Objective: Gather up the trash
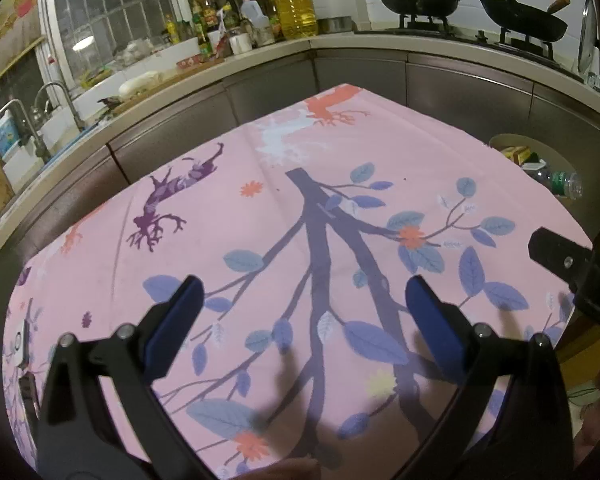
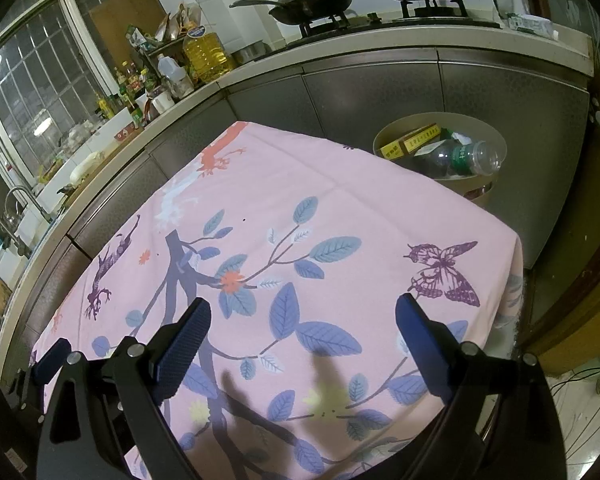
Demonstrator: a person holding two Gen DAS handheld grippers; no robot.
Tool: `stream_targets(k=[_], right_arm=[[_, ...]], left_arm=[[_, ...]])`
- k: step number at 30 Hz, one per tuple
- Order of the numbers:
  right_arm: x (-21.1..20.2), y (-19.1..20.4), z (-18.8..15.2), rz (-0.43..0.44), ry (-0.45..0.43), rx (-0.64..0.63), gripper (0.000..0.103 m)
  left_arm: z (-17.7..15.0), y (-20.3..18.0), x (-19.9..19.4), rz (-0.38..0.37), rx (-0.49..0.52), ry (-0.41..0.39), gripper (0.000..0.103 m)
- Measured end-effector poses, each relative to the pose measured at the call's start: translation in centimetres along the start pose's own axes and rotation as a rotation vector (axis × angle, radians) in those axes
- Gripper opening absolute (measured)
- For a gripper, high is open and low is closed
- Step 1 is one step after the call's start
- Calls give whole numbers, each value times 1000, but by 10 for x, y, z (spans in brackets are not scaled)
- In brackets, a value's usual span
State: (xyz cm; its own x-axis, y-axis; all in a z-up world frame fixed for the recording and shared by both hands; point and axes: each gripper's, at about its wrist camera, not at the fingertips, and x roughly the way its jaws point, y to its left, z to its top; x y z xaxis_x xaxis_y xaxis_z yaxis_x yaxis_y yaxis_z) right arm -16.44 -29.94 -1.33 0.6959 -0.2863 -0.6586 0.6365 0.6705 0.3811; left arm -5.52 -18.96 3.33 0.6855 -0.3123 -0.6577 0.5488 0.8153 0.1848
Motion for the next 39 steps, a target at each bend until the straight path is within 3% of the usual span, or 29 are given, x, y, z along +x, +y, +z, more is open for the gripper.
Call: stream_targets(k=[39], right_arm=[[-2,2,-1,-3,0,1,90]], left_arm=[[0,0,0,-1,-2,2,97]])
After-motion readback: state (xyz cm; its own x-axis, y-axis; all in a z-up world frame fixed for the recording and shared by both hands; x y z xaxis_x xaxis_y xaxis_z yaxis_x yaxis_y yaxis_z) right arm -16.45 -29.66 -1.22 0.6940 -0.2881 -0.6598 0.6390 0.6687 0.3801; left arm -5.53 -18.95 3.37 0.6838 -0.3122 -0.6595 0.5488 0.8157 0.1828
